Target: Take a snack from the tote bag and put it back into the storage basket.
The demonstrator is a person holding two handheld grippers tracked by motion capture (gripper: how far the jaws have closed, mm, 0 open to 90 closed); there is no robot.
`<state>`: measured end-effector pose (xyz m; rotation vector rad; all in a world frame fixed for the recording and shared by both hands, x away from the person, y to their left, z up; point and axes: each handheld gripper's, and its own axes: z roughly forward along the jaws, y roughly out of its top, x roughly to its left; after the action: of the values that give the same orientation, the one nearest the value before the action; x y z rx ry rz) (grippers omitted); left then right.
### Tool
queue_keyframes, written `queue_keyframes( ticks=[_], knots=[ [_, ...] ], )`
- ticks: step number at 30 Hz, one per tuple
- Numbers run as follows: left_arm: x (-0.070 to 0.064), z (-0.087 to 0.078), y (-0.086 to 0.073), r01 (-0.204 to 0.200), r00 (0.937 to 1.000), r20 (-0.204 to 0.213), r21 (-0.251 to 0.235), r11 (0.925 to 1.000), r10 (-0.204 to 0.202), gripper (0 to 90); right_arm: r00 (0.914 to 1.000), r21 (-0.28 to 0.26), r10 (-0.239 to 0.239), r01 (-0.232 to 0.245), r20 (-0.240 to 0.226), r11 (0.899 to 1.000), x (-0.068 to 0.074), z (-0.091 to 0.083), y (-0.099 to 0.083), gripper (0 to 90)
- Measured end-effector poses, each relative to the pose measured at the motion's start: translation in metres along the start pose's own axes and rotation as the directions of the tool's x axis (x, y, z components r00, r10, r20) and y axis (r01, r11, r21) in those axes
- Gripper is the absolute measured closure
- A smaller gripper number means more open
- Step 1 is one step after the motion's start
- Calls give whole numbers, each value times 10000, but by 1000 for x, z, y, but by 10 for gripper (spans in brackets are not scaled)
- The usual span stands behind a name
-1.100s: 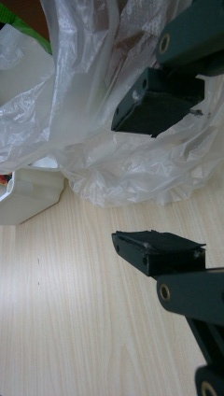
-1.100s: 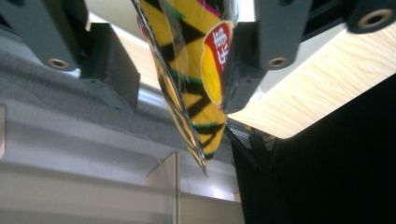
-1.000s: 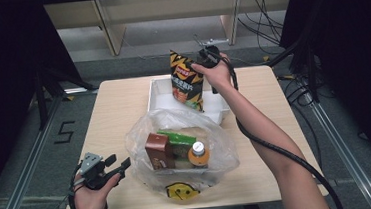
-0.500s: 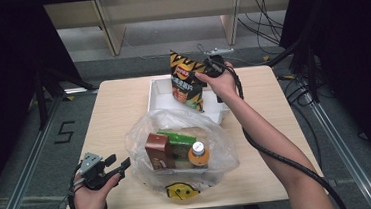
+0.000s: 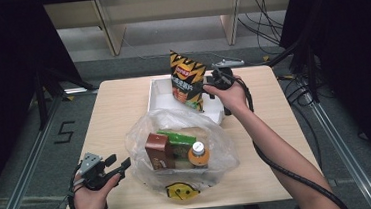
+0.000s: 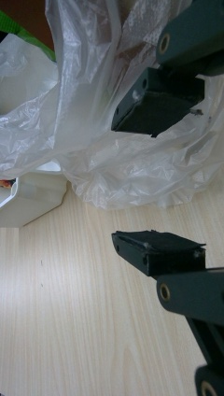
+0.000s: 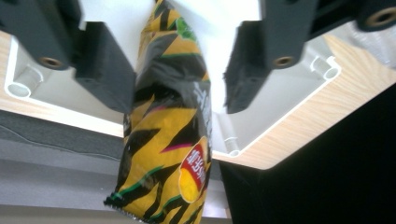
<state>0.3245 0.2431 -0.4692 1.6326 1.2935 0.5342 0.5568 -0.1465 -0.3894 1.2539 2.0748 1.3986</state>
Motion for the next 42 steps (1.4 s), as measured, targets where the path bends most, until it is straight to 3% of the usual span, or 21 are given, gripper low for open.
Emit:
queue_keyframes(
  ticks=[2,3,4,7,9,11,12,13,17,18,24,25,26,27,32,37,42],
  knots=[
    [1,1,0,48,9999,91,-26,10000,-48,393,9997,209,-80,85,-222,9997,0,-3,-3,525],
    [1,1,0,34,10000,54,-12,10000,-34,393,9994,339,161,-151,-295,9993,3,-4,-5,568],
    [1,1,0,48,10000,59,-15,10000,-47,393,9993,313,-119,130,-357,9994,3,-5,-7,595],
    [1,1,0,62,9999,79,-44,10000,-62,394,9983,570,-111,144,-581,9983,8,-6,-12,698],
    [0,0,0,73,9999,90,-60,10000,-73,393,9944,616,-432,492,-964,9969,10,-6,-14,767],
    [0,0,0,55,10000,60,-29,10000,-55,393,9939,615,-589,648,-938,9960,14,-7,-15,841],
    [0,0,0,59,10000,69,-35,10000,-58,393,9903,432,-1091,1131,-862,9926,13,-6,-15,866],
    [0,-1,0,64,9999,79,-45,10000,-64,393,9922,467,-777,825,-970,9955,16,-6,-14,893],
    [0,-1,0,60,9999,94,-56,10000,-59,393,9906,502,-1054,1101,-870,9927,19,-2,-11,900],
    [1,0,0,93,9999,101,-66,9999,-92,393,9925,607,-859,913,-868,9940,21,-1,-11,900],
    [3,-1,1,59,10000,76,-85,9999,-59,393,9915,786,-1024,1088,-803,9910,23,12,-10,900],
    [3,-1,1,91,9999,75,-106,9999,-90,393,9930,826,-864,930,-804,9922,25,14,-11,900],
    [3,-1,1,66,9999,81,-103,9999,-66,393,9910,937,-1087,1158,-778,9888,24,16,-10,900],
    [3,-1,1,70,9999,92,-101,9999,-69,393,9929,901,-960,1022,-702,9907,26,21,-12,900],
    [2,-1,1,33,10000,72,-54,10000,-33,393,9897,1362,-1272,1351,-654,9814,20,34,-12,900],
    [2,0,0,49,9999,127,-44,10000,-48,394,9949,1599,-917,973,-418,9823,16,41,-12,900],
    [2,0,0,38,9999,131,-36,10000,-37,394,9946,1753,-1008,1038,-258,9790,10,46,-14,900]
  ],
)
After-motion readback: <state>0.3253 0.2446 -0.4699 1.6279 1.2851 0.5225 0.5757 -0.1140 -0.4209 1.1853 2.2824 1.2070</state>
